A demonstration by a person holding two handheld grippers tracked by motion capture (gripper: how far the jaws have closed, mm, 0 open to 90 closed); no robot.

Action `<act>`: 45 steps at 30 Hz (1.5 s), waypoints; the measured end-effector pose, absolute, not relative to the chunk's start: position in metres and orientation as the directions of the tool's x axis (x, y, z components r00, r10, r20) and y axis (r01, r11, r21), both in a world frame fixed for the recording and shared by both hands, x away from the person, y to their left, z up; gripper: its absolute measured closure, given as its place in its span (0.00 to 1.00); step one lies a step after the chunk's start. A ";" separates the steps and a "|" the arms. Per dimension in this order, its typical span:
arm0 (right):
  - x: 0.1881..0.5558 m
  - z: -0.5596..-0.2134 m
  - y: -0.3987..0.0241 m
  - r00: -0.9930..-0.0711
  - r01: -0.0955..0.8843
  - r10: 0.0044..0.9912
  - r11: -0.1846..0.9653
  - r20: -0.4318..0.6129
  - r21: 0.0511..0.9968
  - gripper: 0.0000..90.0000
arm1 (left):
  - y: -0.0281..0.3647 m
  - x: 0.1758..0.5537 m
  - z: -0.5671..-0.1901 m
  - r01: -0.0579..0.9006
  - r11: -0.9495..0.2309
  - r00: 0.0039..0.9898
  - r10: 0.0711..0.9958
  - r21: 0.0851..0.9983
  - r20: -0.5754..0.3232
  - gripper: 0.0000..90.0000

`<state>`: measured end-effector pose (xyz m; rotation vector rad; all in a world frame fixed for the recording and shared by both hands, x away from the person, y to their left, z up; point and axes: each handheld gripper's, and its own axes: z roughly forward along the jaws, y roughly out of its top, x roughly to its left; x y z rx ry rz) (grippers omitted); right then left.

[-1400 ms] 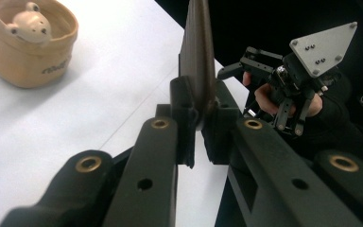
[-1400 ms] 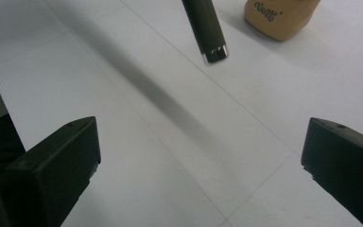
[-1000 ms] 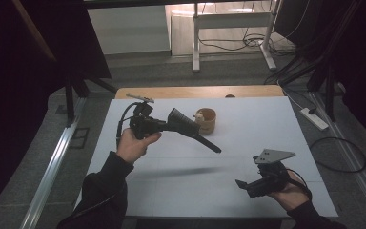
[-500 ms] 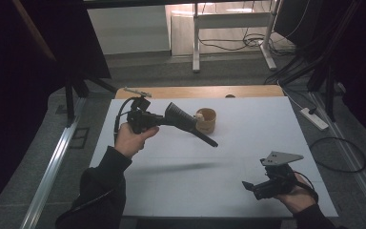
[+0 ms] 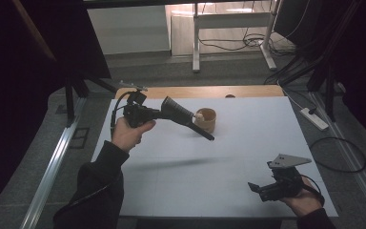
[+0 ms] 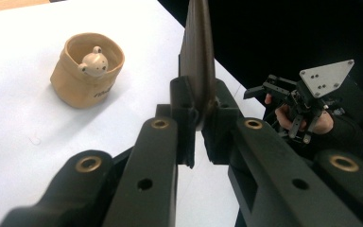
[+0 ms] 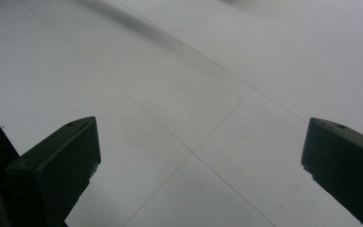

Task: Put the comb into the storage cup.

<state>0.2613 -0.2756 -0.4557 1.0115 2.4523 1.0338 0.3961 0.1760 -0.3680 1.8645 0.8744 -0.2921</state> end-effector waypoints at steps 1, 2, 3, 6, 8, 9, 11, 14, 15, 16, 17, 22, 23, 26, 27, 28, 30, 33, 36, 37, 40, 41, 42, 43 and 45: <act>0.261 -0.456 -0.277 -0.707 0.495 0.707 0.492 0.003 0.716 0.00 | 0.176 0.397 -0.367 0.683 -0.224 0.708 0.439 0.696 -0.553 0.92; 0.261 -0.456 -0.278 -0.705 0.496 0.709 0.490 0.002 0.717 0.00 | 0.177 0.397 -0.367 0.684 -0.222 0.707 0.439 0.695 -0.555 0.92; 0.260 -0.456 -0.279 -0.701 0.500 0.713 0.487 0.005 0.716 0.00 | 0.177 0.398 -0.366 0.685 -0.219 0.706 0.438 0.695 -0.557 0.92; 0.259 -0.456 -0.282 -0.691 0.507 0.723 0.481 0.004 0.715 0.00 | 0.178 0.400 -0.364 0.683 -0.219 0.706 0.442 0.697 -0.553 0.92; 0.257 -0.457 -0.284 -0.684 0.514 0.729 0.476 0.006 0.713 0.00 | 0.178 0.401 -0.363 0.683 -0.219 0.706 0.443 0.697 -0.553 0.92; 0.257 -0.457 -0.285 -0.681 0.517 0.732 0.476 0.005 0.712 0.00 | 0.178 0.402 -0.362 0.682 -0.219 0.706 0.445 0.698 -0.550 0.92; 0.256 -0.457 -0.287 -0.676 0.525 0.736 0.473 0.009 0.708 0.00 | 0.179 0.403 -0.360 0.682 -0.219 0.705 0.450 0.698 -0.548 0.92; 0.254 -0.458 -0.290 -0.667 0.534 0.745 0.467 0.012 0.705 0.00 | 0.179 0.405 -0.358 0.682 -0.217 0.704 0.455 0.698 -0.546 0.92; 0.254 -0.458 -0.291 -0.664 0.538 0.748 0.464 0.014 0.704 0.00 | 0.180 0.406 -0.357 0.682 -0.216 0.703 0.457 0.699 -0.545 0.92; 0.253 -0.458 -0.292 -0.658 0.544 0.753 0.458 0.018 0.703 0.00 | 0.180 0.407 -0.356 0.682 -0.215 0.702 0.458 0.699 -0.545 0.92; 0.253 -0.458 -0.292 -0.656 0.545 0.754 0.458 0.017 0.702 0.00 | 0.180 0.407 -0.356 0.683 -0.213 0.701 0.459 0.699 -0.545 0.92; 0.251 -0.458 -0.298 -0.631 0.564 0.775 0.447 0.013 0.694 0.00 | 0.182 0.411 -0.353 0.685 -0.210 0.698 0.465 0.698 -0.545 0.92; 0.250 -0.458 -0.300 -0.626 0.568 0.780 0.445 0.012 0.692 0.00 | 0.182 0.412 -0.353 0.686 -0.210 0.697 0.468 0.697 -0.544 0.92; 0.248 -0.457 -0.304 -0.611 0.576 0.792 0.430 0.016 0.695 0.00 | 0.183 0.414 -0.352 0.687 -0.209 0.694 0.472 0.696 -0.544 0.92; 0.248 -0.457 -0.305 -0.606 0.580 0.795 0.428 0.016 0.693 0.00 | 0.183 0.414 -0.352 0.688 -0.209 0.693 0.475 0.695 -0.543 0.92; 0.247 -0.457 -0.306 -0.600 0.585 0.800 0.426 0.016 0.690 0.00 | 0.183 0.415 -0.352 0.690 -0.206 0.690 0.478 0.694 -0.543 0.92; 0.246 -0.456 -0.309 -0.588 0.596 0.809 0.420 0.015 0.684 0.00 | 0.184 0.417 -0.352 0.693 -0.202 0.687 0.479 0.692 -0.547 0.92; 0.244 -0.456 -0.312 -0.574 0.606 0.818 0.414 0.013 0.679 0.00 | 0.185 0.419 -0.351 0.693 -0.199 0.685 0.483 0.693 -0.546 0.92; 0.243 -0.456 -0.313 -0.568 0.612 0.823 0.410 0.014 0.676 0.00 | 0.184 0.420 -0.349 0.693 -0.201 0.684 0.487 0.692 -0.544 0.92; 0.242 -0.456 -0.314 -0.566 0.614 0.824 0.410 0.013 0.674 0.00 | 0.184 0.421 -0.348 0.690 -0.204 0.687 0.487 0.694 -0.540 0.92; 0.241 -0.455 -0.314 -0.562 0.615 0.827 0.408 0.012 0.675 0.00 | 0.184 0.423 -0.345 0.692 -0.205 0.683 0.495 0.692 -0.536 0.92; 0.241 -0.455 -0.314 -0.561 0.615 0.828 0.408 0.011 0.675 0.00 | 0.184 0.424 -0.344 0.689 -0.207 0.685 0.498 0.694 -0.532 0.92; 0.241 -0.455 -0.314 -0.560 0.615 0.828 0.408 0.010 0.675 0.00 | 0.184 0.425 -0.343 0.690 -0.205 0.683 0.501 0.694 -0.531 0.92; 0.241 -0.455 -0.314 -0.560 0.615 0.829 0.408 0.010 0.675 0.00 | 0.184 0.426 -0.342 0.691 -0.206 0.682 0.504 0.693 -0.530 0.92; 0.241 -0.455 -0.315 -0.558 0.617 0.830 0.408 0.009 0.673 0.00 | 0.184 0.427 -0.341 0.689 -0.206 0.681 0.511 0.695 -0.524 0.92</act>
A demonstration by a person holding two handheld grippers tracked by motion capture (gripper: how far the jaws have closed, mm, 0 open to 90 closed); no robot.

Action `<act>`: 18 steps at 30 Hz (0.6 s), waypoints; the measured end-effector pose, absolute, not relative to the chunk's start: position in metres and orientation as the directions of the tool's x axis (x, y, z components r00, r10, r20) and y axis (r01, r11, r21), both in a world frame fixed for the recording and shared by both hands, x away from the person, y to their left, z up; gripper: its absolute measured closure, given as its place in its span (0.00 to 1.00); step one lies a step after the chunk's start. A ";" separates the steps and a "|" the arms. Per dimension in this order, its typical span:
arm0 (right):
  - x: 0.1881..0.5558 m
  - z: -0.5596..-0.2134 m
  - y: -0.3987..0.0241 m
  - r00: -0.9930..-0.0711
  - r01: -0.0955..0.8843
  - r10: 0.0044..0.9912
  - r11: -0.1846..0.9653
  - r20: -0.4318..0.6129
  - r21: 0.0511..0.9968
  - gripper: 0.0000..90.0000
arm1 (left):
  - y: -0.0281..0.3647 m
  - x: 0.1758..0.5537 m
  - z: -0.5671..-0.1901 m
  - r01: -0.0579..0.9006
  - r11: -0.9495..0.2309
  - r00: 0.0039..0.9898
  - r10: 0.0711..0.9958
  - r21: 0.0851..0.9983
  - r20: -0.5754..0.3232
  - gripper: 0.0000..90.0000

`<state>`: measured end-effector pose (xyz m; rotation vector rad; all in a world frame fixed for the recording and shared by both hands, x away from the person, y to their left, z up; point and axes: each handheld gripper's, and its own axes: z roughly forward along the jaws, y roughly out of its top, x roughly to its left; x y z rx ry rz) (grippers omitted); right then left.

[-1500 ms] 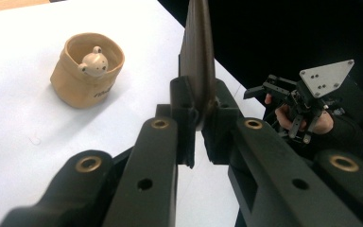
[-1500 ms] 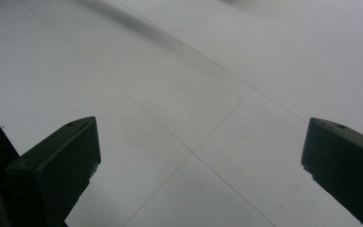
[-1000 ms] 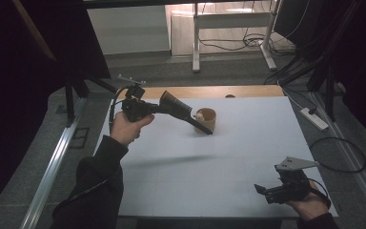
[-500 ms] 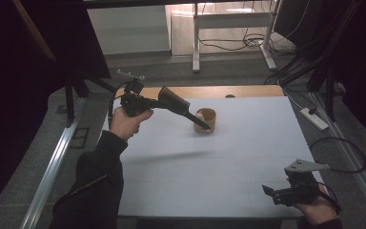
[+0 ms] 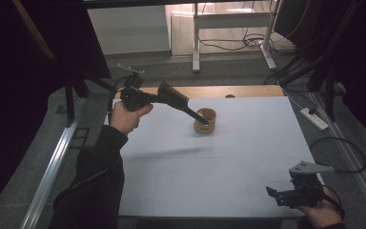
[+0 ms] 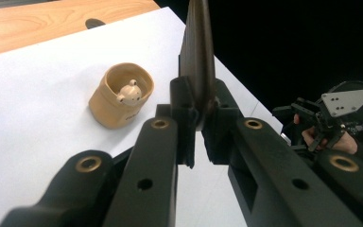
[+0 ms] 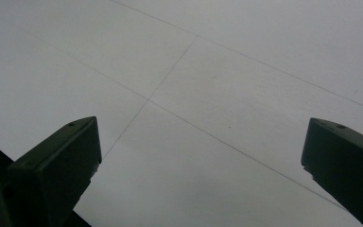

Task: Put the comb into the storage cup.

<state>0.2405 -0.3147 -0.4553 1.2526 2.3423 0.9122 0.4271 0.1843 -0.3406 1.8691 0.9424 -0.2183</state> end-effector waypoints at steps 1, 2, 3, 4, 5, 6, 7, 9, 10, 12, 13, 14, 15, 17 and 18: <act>0.240 -0.455 -0.315 -0.557 0.618 0.830 0.407 0.010 0.673 0.00 | 0.184 0.428 -0.340 0.690 -0.205 0.680 0.514 0.694 -0.524 0.92; 0.240 -0.455 -0.315 -0.556 0.617 0.831 0.405 0.010 0.674 0.00 | 0.184 0.428 -0.339 0.689 -0.204 0.680 0.516 0.696 -0.522 0.92; 0.240 -0.455 -0.315 -0.556 0.616 0.831 0.404 0.009 0.676 0.00 | 0.184 0.429 -0.339 0.689 -0.203 0.678 0.518 0.695 -0.521 0.92; 0.240 -0.455 -0.315 -0.555 0.615 0.832 0.403 0.009 0.678 0.00 | 0.183 0.430 -0.338 0.689 -0.203 0.678 0.520 0.696 -0.519 0.92; 0.240 -0.455 -0.315 -0.555 0.615 0.832 0.403 0.009 0.678 0.00 | 0.183 0.431 -0.337 0.687 -0.203 0.679 0.522 0.698 -0.516 0.92; 0.240 -0.455 -0.315 -0.555 0.614 0.831 0.404 0.007 0.678 0.00 | 0.183 0.432 -0.336 0.686 -0.202 0.679 0.524 0.699 -0.515 0.92; 0.240 -0.455 -0.315 -0.556 0.614 0.831 0.407 0.005 0.676 0.00 | 0.183 0.433 -0.335 0.686 -0.201 0.678 0.527 0.699 -0.513 0.92; 0.240 -0.455 -0.315 -0.557 0.615 0.831 0.409 0.004 0.674 0.00 | 0.182 0.435 -0.334 0.685 -0.203 0.677 0.534 0.699 -0.508 0.92; 0.240 -0.455 -0.315 -0.557 0.616 0.830 0.410 0.004 0.673 0.00 | 0.181 0.437 -0.334 0.686 -0.203 0.675 0.538 0.699 -0.506 0.92; 0.240 -0.455 -0.315 -0.556 0.616 0.831 0.407 0.006 0.674 0.00 | 0.181 0.440 -0.333 0.687 -0.204 0.671 0.545 0.697 -0.502 0.92; 0.240 -0.455 -0.315 -0.555 0.617 0.832 0.406 0.006 0.674 0.00 | 0.180 0.442 -0.333 0.688 -0.203 0.670 0.548 0.697 -0.501 0.92; 0.240 -0.455 -0.315 -0.555 0.617 0.832 0.406 0.007 0.674 0.00 | 0.180 0.443 -0.333 0.689 -0.200 0.667 0.549 0.696 -0.503 0.92; 0.240 -0.455 -0.315 -0.555 0.618 0.832 0.406 0.008 0.673 0.00 | 0.179 0.445 -0.333 0.689 -0.198 0.666 0.552 0.697 -0.502 0.92; 0.240 -0.455 -0.315 -0.555 0.618 0.832 0.406 0.007 0.673 0.00 | 0.178 0.447 -0.333 0.690 -0.195 0.664 0.555 0.697 -0.501 0.92; 0.240 -0.455 -0.315 -0.555 0.618 0.832 0.407 0.008 0.673 0.00 | 0.177 0.448 -0.333 0.692 -0.195 0.662 0.556 0.695 -0.503 0.92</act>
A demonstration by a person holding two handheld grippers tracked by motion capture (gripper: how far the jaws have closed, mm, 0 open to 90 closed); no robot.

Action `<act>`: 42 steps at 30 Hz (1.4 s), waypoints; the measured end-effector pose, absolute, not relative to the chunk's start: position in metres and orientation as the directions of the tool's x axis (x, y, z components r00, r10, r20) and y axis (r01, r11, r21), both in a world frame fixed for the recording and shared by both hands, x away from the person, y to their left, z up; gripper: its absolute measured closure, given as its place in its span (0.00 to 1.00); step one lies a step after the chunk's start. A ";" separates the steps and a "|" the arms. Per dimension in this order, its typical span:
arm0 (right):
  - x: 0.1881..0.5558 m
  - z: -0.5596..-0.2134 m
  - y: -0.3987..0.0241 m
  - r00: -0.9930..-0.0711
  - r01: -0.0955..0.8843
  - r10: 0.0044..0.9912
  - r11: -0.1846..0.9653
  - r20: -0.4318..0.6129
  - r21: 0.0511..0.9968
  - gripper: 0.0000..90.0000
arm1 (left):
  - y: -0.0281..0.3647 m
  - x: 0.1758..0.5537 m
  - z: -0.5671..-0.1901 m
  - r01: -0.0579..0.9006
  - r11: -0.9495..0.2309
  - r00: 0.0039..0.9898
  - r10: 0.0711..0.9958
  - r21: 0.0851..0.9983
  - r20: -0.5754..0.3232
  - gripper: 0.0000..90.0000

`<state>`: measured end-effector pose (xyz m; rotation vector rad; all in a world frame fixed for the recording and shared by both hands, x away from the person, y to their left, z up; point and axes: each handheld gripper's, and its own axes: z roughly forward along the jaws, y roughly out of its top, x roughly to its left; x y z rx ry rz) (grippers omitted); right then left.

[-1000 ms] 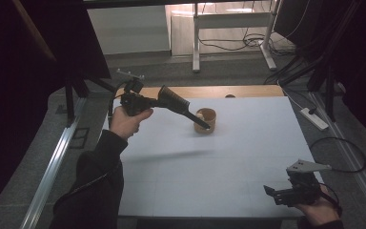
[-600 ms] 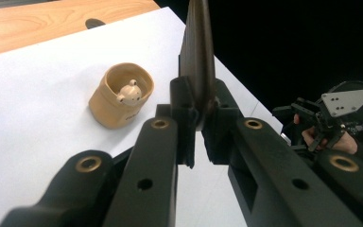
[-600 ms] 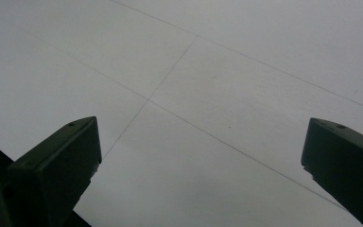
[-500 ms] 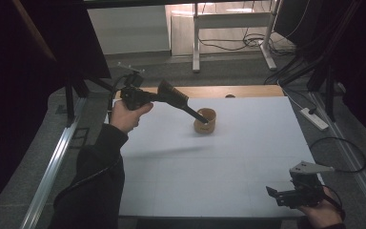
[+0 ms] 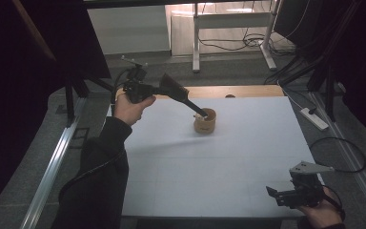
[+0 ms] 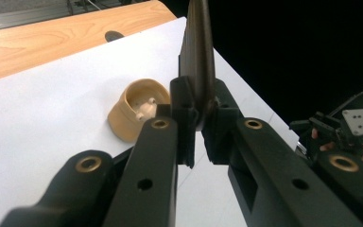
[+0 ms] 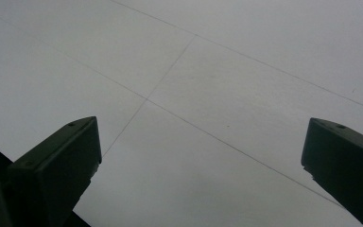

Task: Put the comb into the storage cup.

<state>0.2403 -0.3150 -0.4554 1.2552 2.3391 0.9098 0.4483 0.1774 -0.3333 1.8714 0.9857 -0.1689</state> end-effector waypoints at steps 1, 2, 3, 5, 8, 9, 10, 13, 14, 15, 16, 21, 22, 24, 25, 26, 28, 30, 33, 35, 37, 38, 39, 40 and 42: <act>0.240 -0.455 -0.315 -0.555 0.619 0.832 0.406 0.008 0.672 0.00 | 0.176 0.450 -0.333 0.692 -0.195 0.660 0.559 0.695 -0.501 0.92; 0.240 -0.456 -0.315 -0.555 0.619 0.831 0.407 0.009 0.672 0.00 | 0.175 0.451 -0.334 0.693 -0.194 0.660 0.561 0.695 -0.501 0.92; 0.240 -0.456 -0.315 -0.556 0.619 0.831 0.407 0.008 0.671 0.00 | 0.174 0.452 -0.334 0.693 -0.194 0.659 0.562 0.694 -0.500 0.92; 0.240 -0.456 -0.315 -0.557 0.619 0.831 0.408 0.008 0.671 0.00 | 0.172 0.455 -0.334 0.694 -0.191 0.656 0.567 0.694 -0.499 0.92; 0.240 -0.456 -0.315 -0.558 0.618 0.830 0.410 0.007 0.671 0.00 | 0.171 0.459 -0.335 0.695 -0.190 0.650 0.577 0.693 -0.494 0.92; 0.240 -0.456 -0.315 -0.559 0.617 0.829 0.411 0.007 0.671 0.00 | 0.171 0.461 -0.336 0.696 -0.189 0.648 0.580 0.692 -0.494 0.92; 0.241 -0.456 -0.315 -0.559 0.618 0.829 0.411 0.007 0.670 0.00 | 0.171 0.462 -0.336 0.698 -0.184 0.645 0.583 0.692 -0.495 0.92; 0.241 -0.456 -0.315 -0.560 0.618 0.829 0.413 0.006 0.669 0.00 | 0.170 0.466 -0.338 0.703 -0.180 0.635 0.593 0.688 -0.495 0.92; 0.241 -0.456 -0.315 -0.560 0.618 0.829 0.413 0.006 0.669 0.00 | 0.170 0.467 -0.338 0.704 -0.181 0.634 0.595 0.687 -0.494 0.92; 0.241 -0.456 -0.315 -0.560 0.619 0.828 0.413 0.006 0.668 0.00 | 0.170 0.468 -0.339 0.704 -0.181 0.633 0.598 0.687 -0.491 0.92; 0.241 -0.456 -0.315 -0.560 0.618 0.828 0.413 0.006 0.668 0.00 | 0.170 0.469 -0.339 0.706 -0.178 0.630 0.599 0.685 -0.494 0.92; 0.240 -0.456 -0.314 -0.563 0.619 0.827 0.416 0.007 0.667 0.00 | 0.166 0.473 -0.342 0.707 -0.183 0.629 0.604 0.683 -0.489 0.92; 0.240 -0.456 -0.314 -0.563 0.618 0.826 0.416 0.006 0.667 0.00 | 0.166 0.474 -0.342 0.706 -0.185 0.630 0.606 0.683 -0.487 0.92; 0.240 -0.456 -0.314 -0.563 0.619 0.826 0.416 0.007 0.667 0.00 | 0.164 0.475 -0.344 0.706 -0.188 0.630 0.608 0.683 -0.483 0.92; 0.240 -0.456 -0.314 -0.564 0.618 0.826 0.417 0.007 0.666 0.00 | 0.164 0.476 -0.345 0.706 -0.189 0.630 0.608 0.682 -0.484 0.92; 0.240 -0.456 -0.314 -0.564 0.618 0.826 0.417 0.007 0.666 0.00 | 0.163 0.476 -0.345 0.707 -0.191 0.630 0.608 0.681 -0.484 0.92; 0.240 -0.456 -0.314 -0.566 0.617 0.824 0.418 0.007 0.666 0.00 | 0.162 0.478 -0.347 0.706 -0.197 0.631 0.611 0.680 -0.478 0.92; 0.240 -0.456 -0.314 -0.567 0.617 0.824 0.420 0.006 0.666 0.00 | 0.161 0.479 -0.349 0.709 -0.194 0.627 0.615 0.678 -0.479 0.92; 0.240 -0.456 -0.314 -0.567 0.617 0.824 0.419 0.007 0.666 0.00 | 0.161 0.481 -0.351 0.710 -0.197 0.625 0.618 0.676 -0.477 0.92; 0.240 -0.456 -0.314 -0.568 0.618 0.823 0.420 0.007 0.665 0.00 | 0.161 0.482 -0.352 0.712 -0.198 0.624 0.618 0.674 -0.477 0.92; 0.240 -0.456 -0.314 -0.567 0.618 0.823 0.420 0.007 0.664 0.00 | 0.160 0.483 -0.353 0.712 -0.197 0.622 0.621 0.673 -0.476 0.92; 0.240 -0.456 -0.314 -0.567 0.618 0.824 0.420 0.007 0.664 0.00 | 0.160 0.483 -0.353 0.713 -0.196 0.621 0.621 0.673 -0.478 0.92; 0.240 -0.456 -0.314 -0.567 0.618 0.824 0.421 0.007 0.664 0.00 | 0.160 0.483 -0.354 0.714 -0.196 0.621 0.620 0.672 -0.478 0.92; 0.240 -0.456 -0.314 -0.568 0.618 0.823 0.421 0.007 0.664 0.00 | 0.160 0.484 -0.354 0.713 -0.198 0.622 0.621 0.672 -0.477 0.92; 0.240 -0.456 -0.314 -0.568 0.618 0.823 0.422 0.006 0.663 0.00 | 0.159 0.484 -0.355 0.713 -0.202 0.622 0.624 0.671 -0.473 0.92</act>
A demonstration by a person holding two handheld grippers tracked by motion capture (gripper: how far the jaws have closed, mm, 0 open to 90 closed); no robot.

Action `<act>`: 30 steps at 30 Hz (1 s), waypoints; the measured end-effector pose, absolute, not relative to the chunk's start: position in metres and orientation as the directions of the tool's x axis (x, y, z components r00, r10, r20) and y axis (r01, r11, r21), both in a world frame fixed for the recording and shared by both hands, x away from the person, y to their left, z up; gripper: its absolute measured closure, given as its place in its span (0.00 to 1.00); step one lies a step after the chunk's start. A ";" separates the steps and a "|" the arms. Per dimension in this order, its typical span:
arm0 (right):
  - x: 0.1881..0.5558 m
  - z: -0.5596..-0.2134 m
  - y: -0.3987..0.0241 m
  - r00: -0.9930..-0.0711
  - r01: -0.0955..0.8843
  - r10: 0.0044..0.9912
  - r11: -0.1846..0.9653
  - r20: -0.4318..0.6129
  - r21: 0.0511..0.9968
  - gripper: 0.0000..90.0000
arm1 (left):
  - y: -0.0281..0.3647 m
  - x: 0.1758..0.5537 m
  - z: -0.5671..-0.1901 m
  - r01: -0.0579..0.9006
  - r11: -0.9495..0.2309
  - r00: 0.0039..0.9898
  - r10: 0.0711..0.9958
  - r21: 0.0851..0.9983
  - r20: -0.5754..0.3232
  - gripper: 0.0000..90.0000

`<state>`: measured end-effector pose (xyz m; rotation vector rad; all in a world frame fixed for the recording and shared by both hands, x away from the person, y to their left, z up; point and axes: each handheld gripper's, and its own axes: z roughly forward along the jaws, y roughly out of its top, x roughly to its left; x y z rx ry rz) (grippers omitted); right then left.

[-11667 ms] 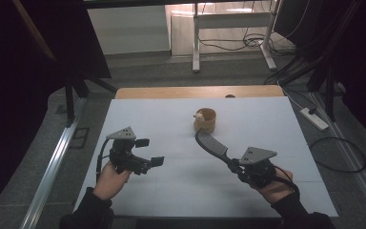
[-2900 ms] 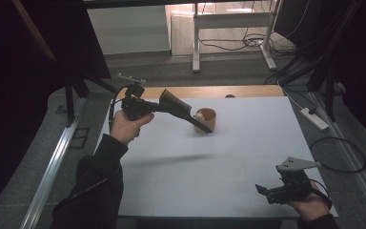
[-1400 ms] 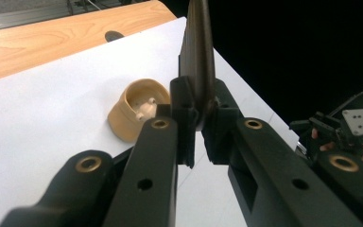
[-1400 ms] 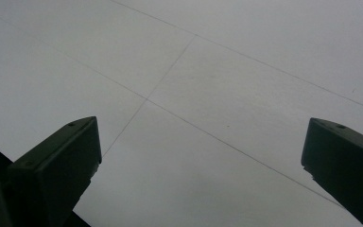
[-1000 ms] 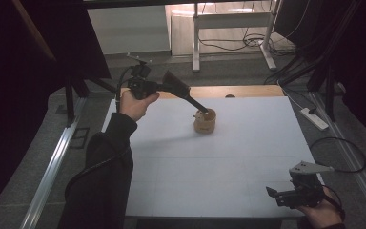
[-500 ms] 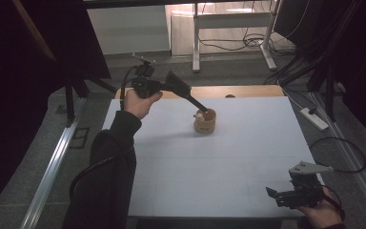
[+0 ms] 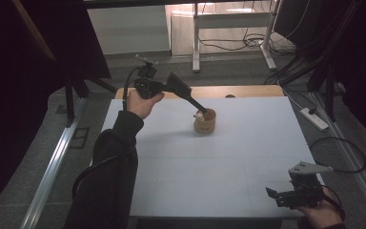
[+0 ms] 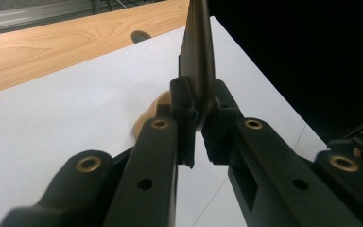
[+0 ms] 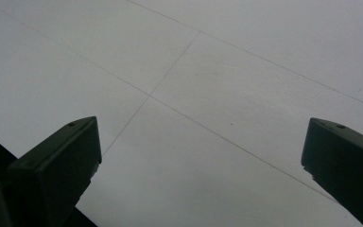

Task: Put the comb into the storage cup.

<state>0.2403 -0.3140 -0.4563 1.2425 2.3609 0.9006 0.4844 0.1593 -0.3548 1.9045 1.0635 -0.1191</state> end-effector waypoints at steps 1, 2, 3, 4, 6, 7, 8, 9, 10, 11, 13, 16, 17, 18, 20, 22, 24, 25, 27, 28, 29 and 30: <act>0.240 -0.456 -0.314 -0.569 0.618 0.823 0.422 0.006 0.663 0.00 | 0.159 0.485 -0.355 0.715 -0.201 0.620 0.625 0.670 -0.474 0.92; 0.240 -0.456 -0.314 -0.569 0.618 0.822 0.423 0.006 0.663 0.00 | 0.159 0.485 -0.356 0.715 -0.201 0.619 0.626 0.669 -0.474 0.92; 0.240 -0.456 -0.314 -0.569 0.617 0.822 0.423 0.005 0.663 0.00 | 0.159 0.485 -0.357 0.716 -0.202 0.618 0.628 0.669 -0.472 0.92; 0.240 -0.456 -0.314 -0.569 0.617 0.822 0.423 0.005 0.663 0.00 | 0.159 0.486 -0.357 0.716 -0.203 0.618 0.629 0.668 -0.471 0.92; 0.240 -0.456 -0.314 -0.569 0.617 0.822 0.423 0.006 0.663 0.00 | 0.158 0.486 -0.359 0.718 -0.201 0.616 0.630 0.666 -0.473 0.92; 0.240 -0.456 -0.314 -0.570 0.617 0.822 0.423 0.006 0.663 0.00 | 0.158 0.487 -0.360 0.718 -0.201 0.616 0.629 0.666 -0.474 0.92; 0.240 -0.456 -0.314 -0.570 0.617 0.822 0.424 0.006 0.663 0.00 | 0.157 0.487 -0.360 0.720 -0.201 0.615 0.629 0.664 -0.476 0.92; 0.240 -0.456 -0.314 -0.570 0.617 0.822 0.424 0.006 0.663 0.00 | 0.156 0.487 -0.361 0.719 -0.203 0.616 0.630 0.665 -0.474 0.92; 0.240 -0.456 -0.314 -0.570 0.617 0.821 0.424 0.006 0.663 0.00 | 0.155 0.488 -0.362 0.720 -0.201 0.614 0.630 0.664 -0.475 0.92; 0.240 -0.456 -0.314 -0.571 0.617 0.821 0.424 0.006 0.662 0.00 | 0.155 0.488 -0.363 0.721 -0.204 0.615 0.629 0.662 -0.476 0.92; 0.240 -0.456 -0.314 -0.571 0.618 0.821 0.425 0.006 0.662 0.00 | 0.153 0.489 -0.365 0.721 -0.209 0.617 0.628 0.660 -0.474 0.92; 0.240 -0.456 -0.314 -0.572 0.617 0.820 0.426 0.006 0.662 0.00 | 0.150 0.490 -0.369 0.724 -0.210 0.615 0.628 0.657 -0.477 0.92; 0.240 -0.456 -0.314 -0.573 0.617 0.820 0.426 0.006 0.662 0.00 | 0.150 0.490 -0.370 0.724 -0.214 0.616 0.627 0.656 -0.476 0.92; 0.240 -0.456 -0.314 -0.573 0.617 0.820 0.426 0.006 0.662 0.00 | 0.149 0.490 -0.371 0.725 -0.215 0.616 0.627 0.655 -0.476 0.92; 0.240 -0.456 -0.314 -0.574 0.617 0.819 0.427 0.006 0.661 0.00 | 0.147 0.491 -0.374 0.728 -0.216 0.613 0.629 0.650 -0.478 0.92; 0.240 -0.456 -0.314 -0.575 0.617 0.818 0.428 0.006 0.660 0.00 | 0.145 0.492 -0.376 0.727 -0.226 0.616 0.631 0.648 -0.472 0.92; 0.240 -0.456 -0.314 -0.575 0.617 0.818 0.429 0.007 0.660 0.00 | 0.144 0.492 -0.379 0.729 -0.226 0.615 0.630 0.646 -0.474 0.92; 0.240 -0.456 -0.314 -0.575 0.617 0.818 0.428 0.007 0.660 0.00 | 0.143 0.493 -0.380 0.730 -0.225 0.614 0.630 0.645 -0.475 0.92; 0.240 -0.456 -0.314 -0.575 0.618 0.818 0.428 0.008 0.660 0.00 | 0.142 0.493 -0.382 0.731 -0.229 0.615 0.629 0.643 -0.475 0.92; 0.240 -0.456 -0.314 -0.576 0.618 0.818 0.428 0.008 0.659 0.00 | 0.141 0.493 -0.383 0.734 -0.227 0.612 0.630 0.641 -0.478 0.92; 0.240 -0.456 -0.314 -0.576 0.618 0.817 0.429 0.008 0.659 0.00 | 0.141 0.493 -0.384 0.732 -0.230 0.615 0.629 0.642 -0.476 0.92; 0.240 -0.457 -0.314 -0.576 0.618 0.817 0.429 0.008 0.659 0.00 | 0.140 0.493 -0.386 0.732 -0.230 0.615 0.628 0.641 -0.477 0.92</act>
